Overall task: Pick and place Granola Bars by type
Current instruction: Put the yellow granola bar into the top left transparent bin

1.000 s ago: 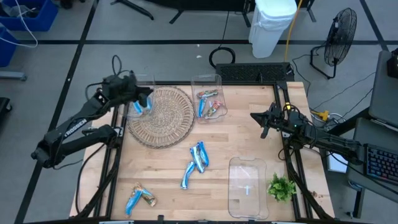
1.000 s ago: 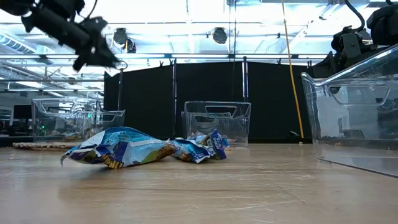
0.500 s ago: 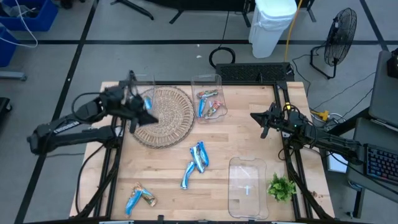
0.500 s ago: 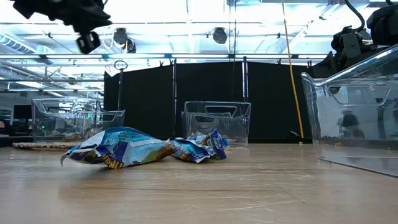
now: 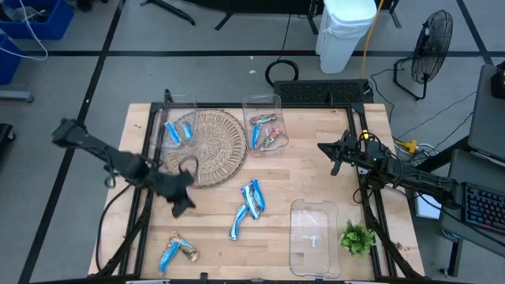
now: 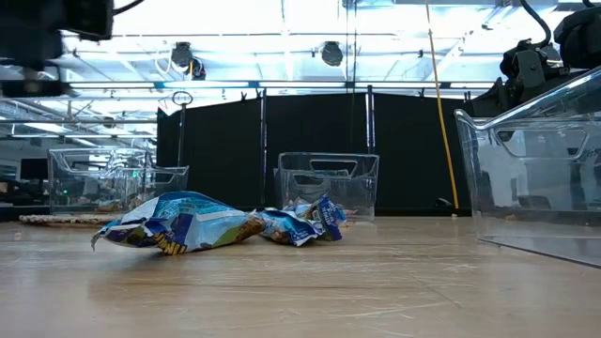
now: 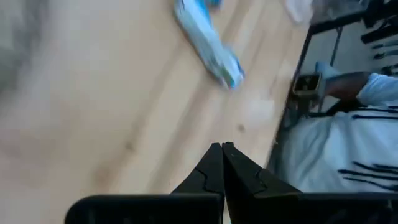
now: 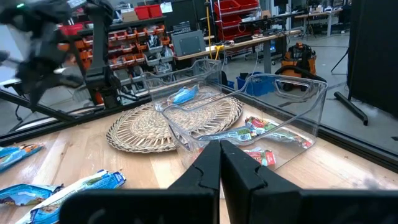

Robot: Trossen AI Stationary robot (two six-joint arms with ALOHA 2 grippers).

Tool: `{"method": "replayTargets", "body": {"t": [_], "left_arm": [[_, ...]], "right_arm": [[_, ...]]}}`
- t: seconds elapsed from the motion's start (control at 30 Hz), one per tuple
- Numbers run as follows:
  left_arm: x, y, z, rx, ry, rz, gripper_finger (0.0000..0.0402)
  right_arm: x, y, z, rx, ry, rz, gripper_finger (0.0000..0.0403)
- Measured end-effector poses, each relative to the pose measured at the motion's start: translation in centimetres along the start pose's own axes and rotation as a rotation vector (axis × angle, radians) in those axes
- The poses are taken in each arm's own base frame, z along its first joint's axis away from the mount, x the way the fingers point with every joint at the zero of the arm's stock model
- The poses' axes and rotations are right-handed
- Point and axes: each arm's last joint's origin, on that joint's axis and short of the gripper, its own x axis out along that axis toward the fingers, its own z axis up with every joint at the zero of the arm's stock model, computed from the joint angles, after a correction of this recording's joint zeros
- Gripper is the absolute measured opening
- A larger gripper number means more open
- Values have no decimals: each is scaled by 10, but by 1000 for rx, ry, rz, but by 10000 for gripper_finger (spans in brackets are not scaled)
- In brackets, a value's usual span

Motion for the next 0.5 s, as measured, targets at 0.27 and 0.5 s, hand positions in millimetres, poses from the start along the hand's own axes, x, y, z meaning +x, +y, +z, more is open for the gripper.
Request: {"method": "replayTargets", "body": {"t": [0.27, 0.5], "left_arm": [[52, -41, -44, -323, 206, 139, 2], [83, -80, -70, -530, 361, 319, 1]], "right_arm": [[0, 0, 0, 0, 0, 0, 0], [0, 0, 0, 0, 0, 0, 0]]}}
